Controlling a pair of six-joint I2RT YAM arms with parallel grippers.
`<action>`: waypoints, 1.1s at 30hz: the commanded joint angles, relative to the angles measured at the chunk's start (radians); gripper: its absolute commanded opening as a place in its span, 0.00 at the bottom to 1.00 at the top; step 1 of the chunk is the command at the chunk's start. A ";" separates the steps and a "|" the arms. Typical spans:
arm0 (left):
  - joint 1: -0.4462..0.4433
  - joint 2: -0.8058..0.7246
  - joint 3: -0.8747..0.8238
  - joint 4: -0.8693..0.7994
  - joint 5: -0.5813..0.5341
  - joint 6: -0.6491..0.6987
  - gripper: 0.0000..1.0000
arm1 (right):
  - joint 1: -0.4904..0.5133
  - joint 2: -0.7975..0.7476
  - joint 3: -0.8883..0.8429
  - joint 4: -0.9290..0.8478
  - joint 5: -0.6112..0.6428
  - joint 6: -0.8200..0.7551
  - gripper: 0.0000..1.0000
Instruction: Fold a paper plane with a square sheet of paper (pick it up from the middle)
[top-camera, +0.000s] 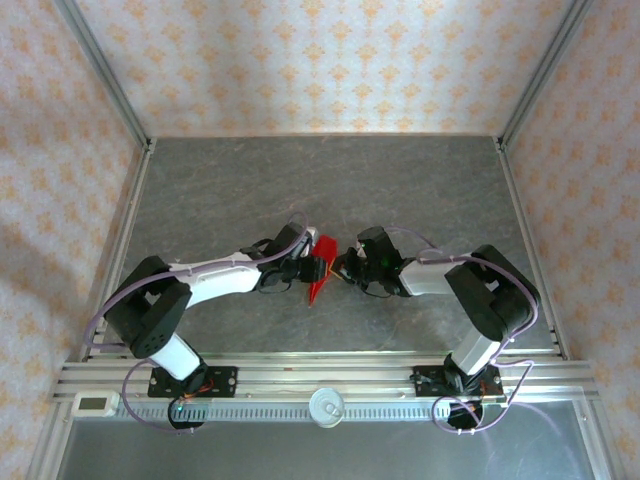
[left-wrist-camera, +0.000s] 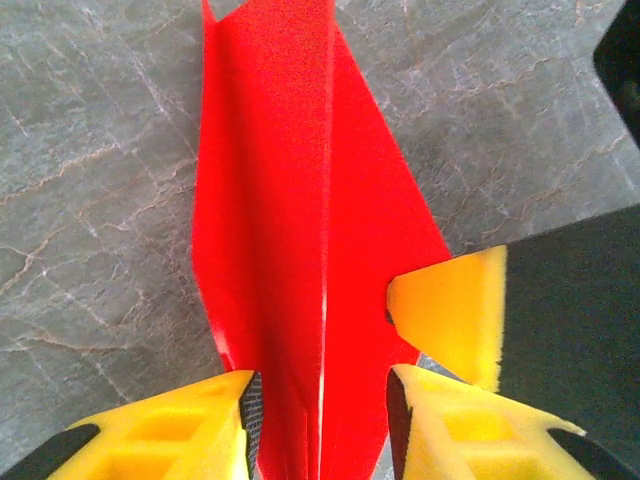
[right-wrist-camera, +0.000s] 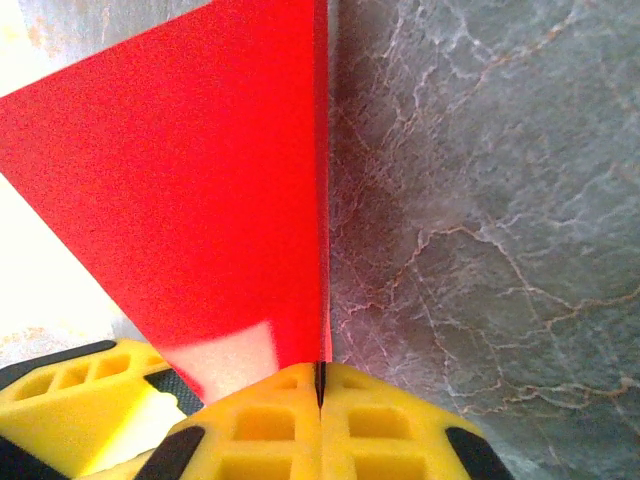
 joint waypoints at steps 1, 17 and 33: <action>-0.006 0.017 -0.009 -0.029 0.015 0.025 0.39 | 0.004 0.004 0.002 0.014 0.004 0.006 0.04; -0.013 0.069 0.008 -0.041 0.021 0.054 0.28 | 0.004 -0.001 0.008 0.005 0.003 0.000 0.04; -0.028 0.095 0.022 -0.052 0.002 0.058 0.14 | 0.004 -0.011 0.013 -0.004 0.004 -0.008 0.07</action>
